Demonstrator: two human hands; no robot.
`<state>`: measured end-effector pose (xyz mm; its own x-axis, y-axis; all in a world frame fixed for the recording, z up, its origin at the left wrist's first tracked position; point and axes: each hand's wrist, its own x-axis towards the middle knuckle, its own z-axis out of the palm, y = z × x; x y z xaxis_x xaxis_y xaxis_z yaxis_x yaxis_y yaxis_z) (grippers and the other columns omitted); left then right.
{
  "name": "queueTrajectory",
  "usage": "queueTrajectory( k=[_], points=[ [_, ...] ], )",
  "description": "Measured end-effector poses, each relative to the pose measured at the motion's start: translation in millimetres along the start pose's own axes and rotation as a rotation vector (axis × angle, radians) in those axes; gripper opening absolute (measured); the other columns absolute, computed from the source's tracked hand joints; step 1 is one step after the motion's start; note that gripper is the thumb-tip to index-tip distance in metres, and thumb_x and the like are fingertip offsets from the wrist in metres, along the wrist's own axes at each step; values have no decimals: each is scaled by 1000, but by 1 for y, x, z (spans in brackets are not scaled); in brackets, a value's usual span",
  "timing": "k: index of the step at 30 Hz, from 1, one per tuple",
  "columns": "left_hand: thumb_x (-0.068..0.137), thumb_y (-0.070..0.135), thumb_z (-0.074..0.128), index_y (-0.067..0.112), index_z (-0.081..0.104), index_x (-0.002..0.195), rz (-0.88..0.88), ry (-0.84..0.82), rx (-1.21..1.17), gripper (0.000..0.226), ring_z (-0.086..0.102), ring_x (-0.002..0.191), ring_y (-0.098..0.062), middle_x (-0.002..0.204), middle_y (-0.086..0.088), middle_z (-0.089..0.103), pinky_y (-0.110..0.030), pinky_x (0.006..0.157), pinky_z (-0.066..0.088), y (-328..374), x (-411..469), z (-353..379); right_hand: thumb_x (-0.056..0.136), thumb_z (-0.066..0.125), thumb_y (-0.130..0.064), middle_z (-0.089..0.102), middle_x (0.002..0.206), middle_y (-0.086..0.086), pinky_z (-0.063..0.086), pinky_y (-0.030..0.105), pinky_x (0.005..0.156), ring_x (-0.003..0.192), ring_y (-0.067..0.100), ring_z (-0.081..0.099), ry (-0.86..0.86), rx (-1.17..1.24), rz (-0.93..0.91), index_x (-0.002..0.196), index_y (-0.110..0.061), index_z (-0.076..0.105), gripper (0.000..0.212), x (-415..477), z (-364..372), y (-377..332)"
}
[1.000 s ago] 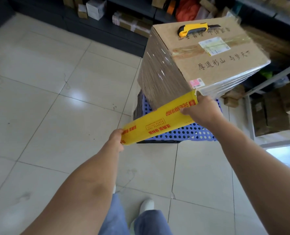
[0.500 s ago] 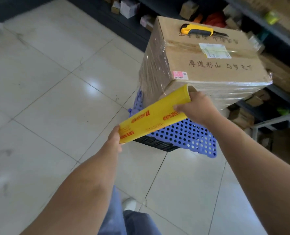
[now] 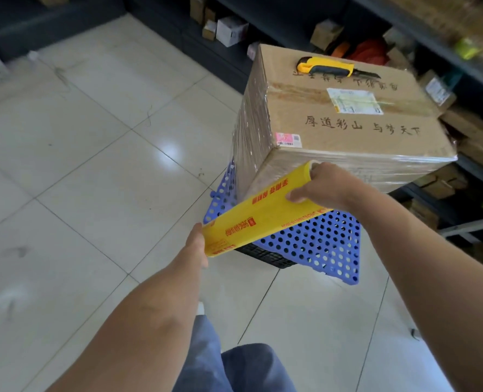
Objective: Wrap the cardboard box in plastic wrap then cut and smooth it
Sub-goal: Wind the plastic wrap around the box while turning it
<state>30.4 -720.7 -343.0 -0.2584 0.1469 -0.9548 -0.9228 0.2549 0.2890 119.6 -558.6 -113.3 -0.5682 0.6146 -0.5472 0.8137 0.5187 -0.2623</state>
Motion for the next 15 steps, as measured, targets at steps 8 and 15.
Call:
queueTrajectory(
  k=[8, 15],
  points=[
    [97, 29, 46, 12, 53, 112, 37, 18, 25, 23, 52, 108, -30, 120, -14, 55, -40, 98, 42, 1, 2, 19, 77, 75, -34, 53, 87, 3, 40, 33, 77, 90, 22, 52, -131, -68, -54, 86, -8, 51, 36, 0, -17, 5],
    [96, 17, 42, 4, 43, 134, 65, 134, -164, 40, 39, 129, -29, 140, -11, 41, -41, 107, 32, -31, -1, 42, 72, 75, -47, 49, 72, -1, 41, 33, 71, 67, 15, 49, -293, -357, -158, 75, -18, 48, 40, 0, -25, 30]
  ],
)
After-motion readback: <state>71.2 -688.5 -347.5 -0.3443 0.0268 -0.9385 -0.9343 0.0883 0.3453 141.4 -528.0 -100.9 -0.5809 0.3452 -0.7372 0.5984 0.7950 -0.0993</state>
